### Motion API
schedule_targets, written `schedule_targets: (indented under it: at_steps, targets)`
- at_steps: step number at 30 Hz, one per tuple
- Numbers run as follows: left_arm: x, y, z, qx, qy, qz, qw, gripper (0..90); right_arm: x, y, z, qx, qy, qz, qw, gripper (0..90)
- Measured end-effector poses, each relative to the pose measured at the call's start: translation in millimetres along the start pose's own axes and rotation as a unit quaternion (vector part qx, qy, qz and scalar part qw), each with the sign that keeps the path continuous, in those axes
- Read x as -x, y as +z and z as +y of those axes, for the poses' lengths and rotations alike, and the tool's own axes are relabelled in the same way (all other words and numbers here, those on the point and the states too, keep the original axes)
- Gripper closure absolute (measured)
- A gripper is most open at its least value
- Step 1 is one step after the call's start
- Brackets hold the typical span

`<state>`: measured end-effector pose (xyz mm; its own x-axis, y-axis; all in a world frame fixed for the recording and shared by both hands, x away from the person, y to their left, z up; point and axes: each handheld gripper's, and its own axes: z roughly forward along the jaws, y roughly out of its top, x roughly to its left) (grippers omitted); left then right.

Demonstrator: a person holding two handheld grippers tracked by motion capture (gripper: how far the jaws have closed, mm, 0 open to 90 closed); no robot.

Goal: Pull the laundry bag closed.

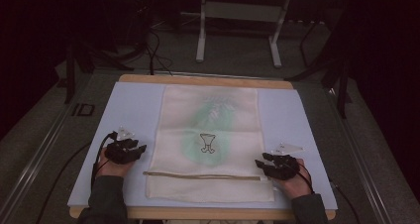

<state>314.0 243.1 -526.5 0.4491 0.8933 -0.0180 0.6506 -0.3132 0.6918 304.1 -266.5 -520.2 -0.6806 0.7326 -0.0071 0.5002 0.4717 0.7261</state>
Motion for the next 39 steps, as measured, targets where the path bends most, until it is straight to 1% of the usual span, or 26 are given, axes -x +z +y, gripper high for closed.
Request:
schedule_targets:
  at_steps: [3,4,5,6,7,9,10,14,15,16,17,18,19,20,22,24,28,33,34,36,38,39]
  targets:
    - [1.0,-0.8,0.8,0.003,0.004,-0.017,0.9998,58.9,-3.4,2.6,0.7,-0.001,-0.004,0.005,1.0,56.4]
    - [1.7,-0.9,1.6,0.008,0.0,-0.039,0.9992,59.0,-4.9,3.3,1.2,-0.002,-0.006,0.003,1.0,56.6]
    - [1.7,-0.9,1.6,0.008,0.0,-0.039,0.9992,59.4,-4.9,3.3,1.2,-0.002,-0.006,0.003,1.0,56.6]
    - [4.2,-0.7,2.4,0.008,0.003,-0.051,0.9986,59.4,-6.7,4.4,1.8,0.0,-0.007,0.001,1.0,57.3]
    - [5.8,-0.2,2.7,0.007,0.01,-0.054,0.9985,60.0,-8.6,5.7,2.4,0.001,-0.006,0.004,1.0,57.9]
    - [8.5,0.6,3.3,0.004,0.018,-0.06,0.998,60.2,-12.3,7.6,3.6,-0.001,-0.01,0.008,0.9999,57.9]
    - [9.2,0.7,3.4,0.002,0.022,-0.063,0.9978,60.7,-14.3,9.0,4.4,-0.001,-0.013,0.012,0.9998,57.9]
    - [10.3,0.8,3.4,0.002,0.024,-0.068,0.9974,61.7,-22.4,12.4,7.6,-0.002,-0.021,0.022,0.9995,58.0]
    - [10.1,0.8,3.4,0.003,0.024,-0.07,0.9973,61.9,-24.3,13.3,8.5,-0.004,-0.026,0.02,0.9995,59.0]
    - [10.1,0.8,3.4,0.003,0.024,-0.07,0.9973,62.1,-24.3,13.3,8.5,-0.004,-0.026,0.02,0.9995,59.0]
    - [10.2,0.7,3.6,0.004,0.025,-0.07,0.9972,62.1,-26.1,14.4,9.5,-0.01,-0.026,0.015,0.9995,59.4]
    - [10.7,0.3,3.9,0.008,0.026,-0.073,0.997,62.2,-29.9,16.7,11.4,-0.012,-0.025,0.016,0.9995,59.8]
    - [10.7,0.3,3.9,0.008,0.026,-0.073,0.997,62.3,-29.9,16.7,11.4,-0.012,-0.025,0.016,0.9995,59.8]
    - [11.4,0.0,4.2,0.009,0.026,-0.074,0.9968,62.4,-33.2,17.8,12.7,-0.012,-0.028,0.021,0.9993,59.8]
    - [12.3,0.0,4.6,0.009,0.03,-0.078,0.9965,62.7,-35.9,18.4,14.2,-0.01,-0.031,0.023,0.9992,59.8]
    - [13.3,0.0,4.9,0.006,0.033,-0.077,0.9964,63.0,-39.1,19.2,15.6,-0.009,-0.033,0.026,0.9991,59.8]
    - [14.9,0.2,5.0,0.004,0.04,-0.084,0.9956,64.7,-43.2,20.7,17.1,-0.008,-0.038,0.03,0.9988,59.7]
    - [15.4,-0.9,5.3,0.006,0.044,-0.088,0.9951,70.2,-48.9,24.3,18.6,-0.009,-0.044,0.037,0.9983,59.5]
    - [15.6,-1.4,5.4,0.007,0.047,-0.091,0.9947,70.2,-50.1,24.8,19.0,-0.01,-0.045,0.039,0.9982,59.4]
    - [17.0,-1.7,5.4,0.009,0.05,-0.092,0.9945,76.1,-52.9,25.9,20.2,-0.01,-0.048,0.042,0.9979,59.4]
    - [17.6,-1.6,5.5,0.006,0.057,-0.103,0.9931,83.5,-54.6,26.7,21.0,-0.01,-0.051,0.046,0.9976,59.1]
    - [19.2,-1.0,5.7,0.004,0.065,-0.109,0.9919,85.9,-55.4,27.1,21.3,-0.009,-0.052,0.047,0.9975,58.9]
